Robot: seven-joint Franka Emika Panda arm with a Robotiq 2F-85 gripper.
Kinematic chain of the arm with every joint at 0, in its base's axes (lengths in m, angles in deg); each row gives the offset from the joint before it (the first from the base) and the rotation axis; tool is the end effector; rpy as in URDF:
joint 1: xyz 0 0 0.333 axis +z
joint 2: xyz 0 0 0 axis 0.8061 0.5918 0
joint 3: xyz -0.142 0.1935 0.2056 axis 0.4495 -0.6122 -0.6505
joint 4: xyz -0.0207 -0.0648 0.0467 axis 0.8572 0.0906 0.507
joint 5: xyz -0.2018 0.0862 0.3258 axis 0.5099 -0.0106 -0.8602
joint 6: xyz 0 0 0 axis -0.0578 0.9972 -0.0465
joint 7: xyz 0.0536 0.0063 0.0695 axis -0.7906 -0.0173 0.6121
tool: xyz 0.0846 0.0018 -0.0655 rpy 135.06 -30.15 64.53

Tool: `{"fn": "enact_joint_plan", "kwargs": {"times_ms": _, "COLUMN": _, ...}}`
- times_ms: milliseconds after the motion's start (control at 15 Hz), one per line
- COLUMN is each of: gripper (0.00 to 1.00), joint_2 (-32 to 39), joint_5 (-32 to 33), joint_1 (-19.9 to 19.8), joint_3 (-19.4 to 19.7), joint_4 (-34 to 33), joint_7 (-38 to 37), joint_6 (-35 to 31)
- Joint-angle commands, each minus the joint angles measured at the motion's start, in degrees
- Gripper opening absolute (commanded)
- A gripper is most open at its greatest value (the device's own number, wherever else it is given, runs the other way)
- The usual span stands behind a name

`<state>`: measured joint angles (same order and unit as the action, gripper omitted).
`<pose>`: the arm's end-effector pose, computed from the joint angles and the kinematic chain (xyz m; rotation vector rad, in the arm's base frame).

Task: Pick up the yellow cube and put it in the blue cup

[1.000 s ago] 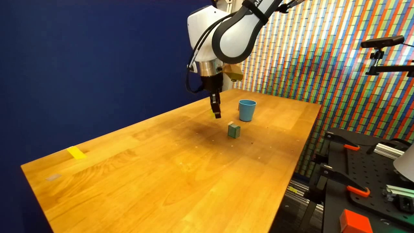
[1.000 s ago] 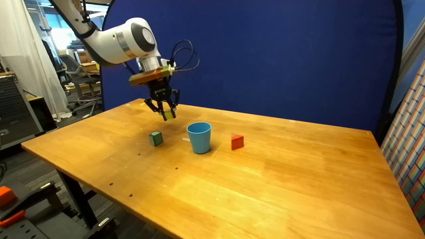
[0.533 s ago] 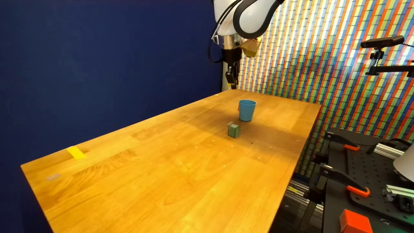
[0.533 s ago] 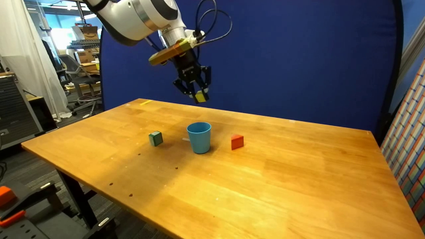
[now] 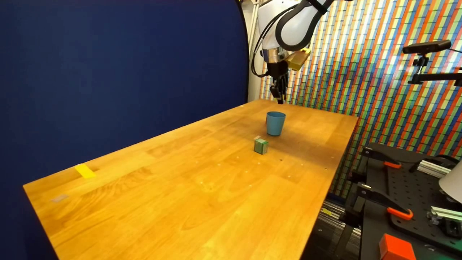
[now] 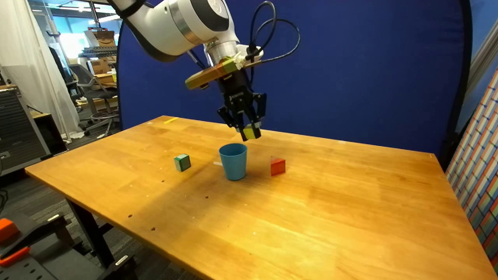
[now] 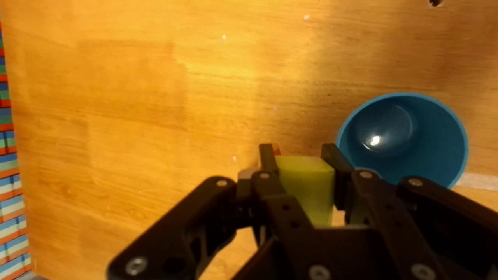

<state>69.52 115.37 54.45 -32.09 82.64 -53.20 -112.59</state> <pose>0.5662 -0.0961 0.2489 2.7671 0.1189 -0.1579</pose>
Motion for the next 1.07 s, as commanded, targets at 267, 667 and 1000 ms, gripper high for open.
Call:
{"fn": "enact_joint_plan", "kwargs": {"times_ms": 267, "gripper": 0.14, "joint_2": 0.87, "joint_5": -3.43, "joint_1": 0.40, "joint_3": -3.75, "joint_4": 1.88, "joint_7": -0.01, "joint_6": 0.49}}
{"fn": "enact_joint_plan", "kwargs": {"times_ms": 667, "gripper": 0.81, "joint_2": -0.54, "joint_5": -5.96, "joint_1": -0.43, "joint_3": -4.36, "joint_4": 2.84, "joint_7": 1.20, "joint_6": 1.43}}
{"fn": "enact_joint_plan", "kwargs": {"times_ms": 1000, "gripper": 0.94, "joint_2": 1.43, "joint_5": -5.36, "joint_1": 0.12, "joint_3": -3.99, "joint_4": 2.12, "joint_7": 0.36, "joint_6": 1.02}}
